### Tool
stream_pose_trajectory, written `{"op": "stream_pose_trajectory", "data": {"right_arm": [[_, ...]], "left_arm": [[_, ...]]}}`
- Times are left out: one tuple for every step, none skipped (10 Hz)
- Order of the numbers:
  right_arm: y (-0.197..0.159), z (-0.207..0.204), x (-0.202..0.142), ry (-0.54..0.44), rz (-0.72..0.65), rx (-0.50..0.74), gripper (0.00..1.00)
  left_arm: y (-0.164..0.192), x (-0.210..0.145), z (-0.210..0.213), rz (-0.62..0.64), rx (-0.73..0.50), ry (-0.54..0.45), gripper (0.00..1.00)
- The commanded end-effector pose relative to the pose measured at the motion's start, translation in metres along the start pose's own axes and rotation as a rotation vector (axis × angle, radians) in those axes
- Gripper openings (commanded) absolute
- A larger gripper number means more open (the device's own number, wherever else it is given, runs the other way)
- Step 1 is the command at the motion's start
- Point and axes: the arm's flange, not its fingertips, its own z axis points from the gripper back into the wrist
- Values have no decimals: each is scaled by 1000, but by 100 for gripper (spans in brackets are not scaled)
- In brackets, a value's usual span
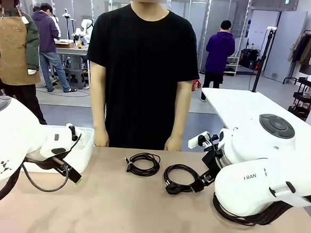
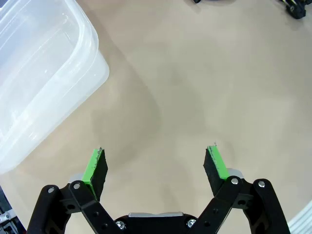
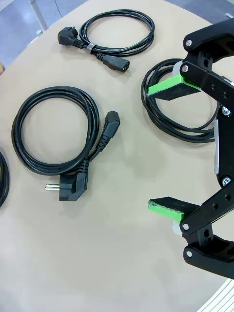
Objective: Organize and store the cables.
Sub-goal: Place the Power Cable into the Organizing box.
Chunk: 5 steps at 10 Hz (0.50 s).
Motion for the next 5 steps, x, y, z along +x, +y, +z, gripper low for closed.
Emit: {"op": "stream_pose_trajectory", "data": {"right_arm": [[0, 0, 0, 0, -2, 0, 100], [0, 0, 0, 0, 0, 0, 100], [-17, 18, 10, -15, 7, 52, 100], [-35, 33, 19, -17, 6, 59, 100], [-49, 51, 26, -24, 30, 92, 100]], "left_arm": [[0, 0, 0, 0, 0, 0, 100], [9, 15, 17, -44, -27, -15, 100], [18, 27, 39, -80, -84, -8, 100], [27, 39, 62, -126, -93, 2, 100], [38, 48, 90, -150, -163, 4, 100]]}}
